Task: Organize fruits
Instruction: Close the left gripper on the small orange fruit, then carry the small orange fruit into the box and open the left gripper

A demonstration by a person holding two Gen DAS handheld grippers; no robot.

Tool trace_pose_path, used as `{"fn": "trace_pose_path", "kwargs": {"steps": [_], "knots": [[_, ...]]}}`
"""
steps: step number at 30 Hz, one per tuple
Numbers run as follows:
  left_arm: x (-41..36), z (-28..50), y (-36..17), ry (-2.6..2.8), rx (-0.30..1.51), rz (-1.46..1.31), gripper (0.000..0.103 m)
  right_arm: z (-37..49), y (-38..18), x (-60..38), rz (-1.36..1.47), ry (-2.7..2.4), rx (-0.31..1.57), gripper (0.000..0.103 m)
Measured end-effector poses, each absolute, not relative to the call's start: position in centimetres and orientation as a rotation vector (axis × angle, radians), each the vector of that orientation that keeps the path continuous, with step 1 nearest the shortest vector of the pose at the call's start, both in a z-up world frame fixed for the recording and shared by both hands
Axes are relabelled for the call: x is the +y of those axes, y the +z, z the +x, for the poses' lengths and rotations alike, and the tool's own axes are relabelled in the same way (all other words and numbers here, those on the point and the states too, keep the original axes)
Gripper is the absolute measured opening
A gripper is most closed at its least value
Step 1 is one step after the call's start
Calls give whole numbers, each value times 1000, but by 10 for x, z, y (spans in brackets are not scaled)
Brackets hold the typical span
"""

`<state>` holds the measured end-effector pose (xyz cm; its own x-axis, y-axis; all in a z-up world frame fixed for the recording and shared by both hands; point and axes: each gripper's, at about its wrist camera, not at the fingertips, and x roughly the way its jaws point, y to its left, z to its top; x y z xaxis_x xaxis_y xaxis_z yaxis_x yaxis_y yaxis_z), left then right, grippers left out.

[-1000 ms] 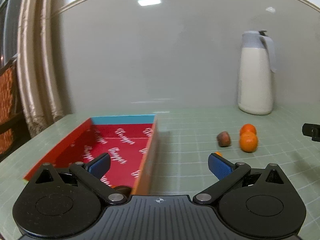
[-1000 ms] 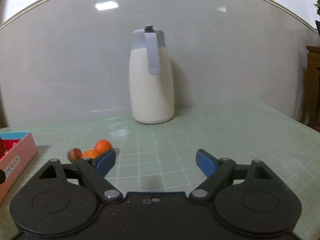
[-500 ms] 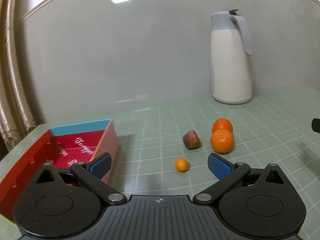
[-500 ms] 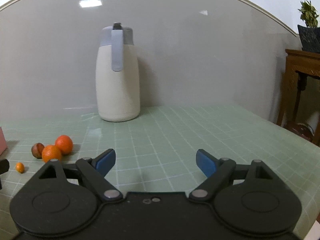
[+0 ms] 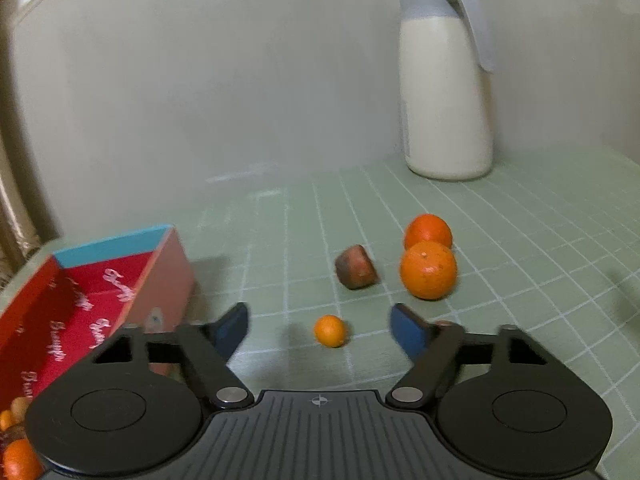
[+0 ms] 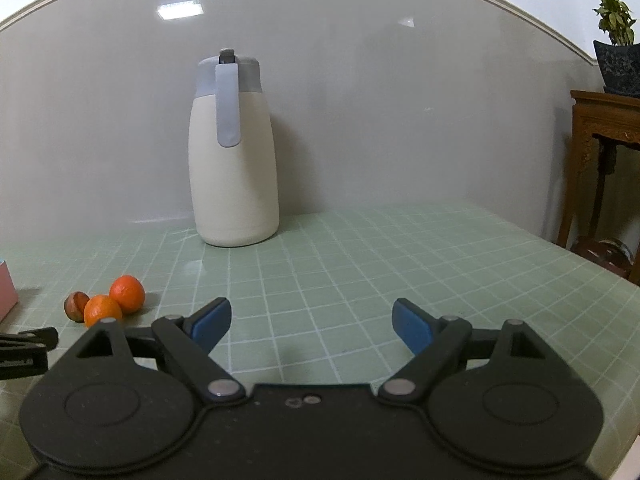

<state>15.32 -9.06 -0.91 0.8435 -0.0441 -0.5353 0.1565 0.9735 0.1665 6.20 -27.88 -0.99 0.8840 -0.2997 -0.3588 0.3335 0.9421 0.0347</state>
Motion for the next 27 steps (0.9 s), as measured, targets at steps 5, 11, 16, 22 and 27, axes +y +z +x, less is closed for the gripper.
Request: {"fn": "trace_pose_path", "kwargs": {"steps": [5,11,16,22,27], "knots": [[-91,162,-14,-115,611,176,52,62,-9,-280,107,-321,362,87],[-89,165,-17,-117,635,145,38,64,-9,-280,112,-310,367,88],[-87,166,-17,-122,639,130,22,63,-9,-280,112,-310,371,88],[-87,167,-17,-118,637,126,18,64,-9,-281,115,-304,378,88],[-86,163,-15,-113,615,119,18,65,-8,-280,115,-300,378,88]]}}
